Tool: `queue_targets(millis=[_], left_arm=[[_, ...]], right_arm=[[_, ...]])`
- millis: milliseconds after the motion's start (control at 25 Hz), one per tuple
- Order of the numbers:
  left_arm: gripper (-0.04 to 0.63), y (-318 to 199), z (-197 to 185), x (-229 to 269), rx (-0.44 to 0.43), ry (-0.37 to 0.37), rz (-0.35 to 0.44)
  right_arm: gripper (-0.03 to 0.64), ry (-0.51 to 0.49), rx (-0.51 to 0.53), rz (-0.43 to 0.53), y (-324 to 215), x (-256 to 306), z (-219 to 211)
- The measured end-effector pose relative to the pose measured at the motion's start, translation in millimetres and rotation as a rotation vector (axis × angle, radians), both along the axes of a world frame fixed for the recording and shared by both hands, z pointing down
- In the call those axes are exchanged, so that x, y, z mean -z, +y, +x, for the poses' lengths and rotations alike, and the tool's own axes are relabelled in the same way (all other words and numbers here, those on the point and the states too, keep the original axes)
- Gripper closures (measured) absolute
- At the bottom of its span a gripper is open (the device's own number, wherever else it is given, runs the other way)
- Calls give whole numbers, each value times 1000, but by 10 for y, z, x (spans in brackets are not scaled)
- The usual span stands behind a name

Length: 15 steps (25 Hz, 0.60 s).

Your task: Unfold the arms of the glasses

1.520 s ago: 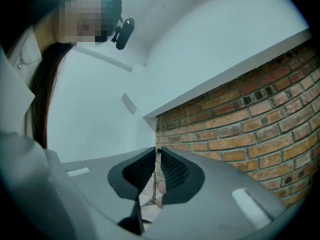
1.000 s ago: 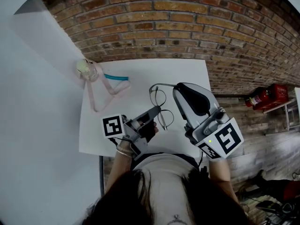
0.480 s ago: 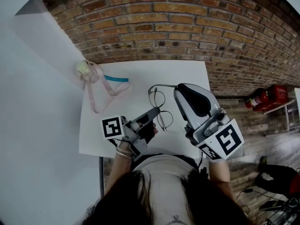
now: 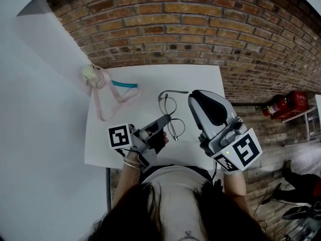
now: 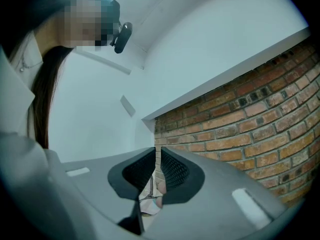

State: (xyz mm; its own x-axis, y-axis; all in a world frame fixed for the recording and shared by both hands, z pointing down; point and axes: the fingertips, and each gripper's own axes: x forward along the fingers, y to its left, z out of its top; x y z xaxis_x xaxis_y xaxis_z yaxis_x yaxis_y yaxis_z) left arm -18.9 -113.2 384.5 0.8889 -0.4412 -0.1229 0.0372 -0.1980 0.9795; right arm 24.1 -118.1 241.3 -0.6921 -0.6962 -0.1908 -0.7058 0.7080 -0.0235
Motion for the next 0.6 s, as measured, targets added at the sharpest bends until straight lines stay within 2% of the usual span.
queue_targets(millis=[600], left_arm=[[572,76,46,32,-50,5,23]], right_arm=[[569,-36,53,-147,-162,-332,61]])
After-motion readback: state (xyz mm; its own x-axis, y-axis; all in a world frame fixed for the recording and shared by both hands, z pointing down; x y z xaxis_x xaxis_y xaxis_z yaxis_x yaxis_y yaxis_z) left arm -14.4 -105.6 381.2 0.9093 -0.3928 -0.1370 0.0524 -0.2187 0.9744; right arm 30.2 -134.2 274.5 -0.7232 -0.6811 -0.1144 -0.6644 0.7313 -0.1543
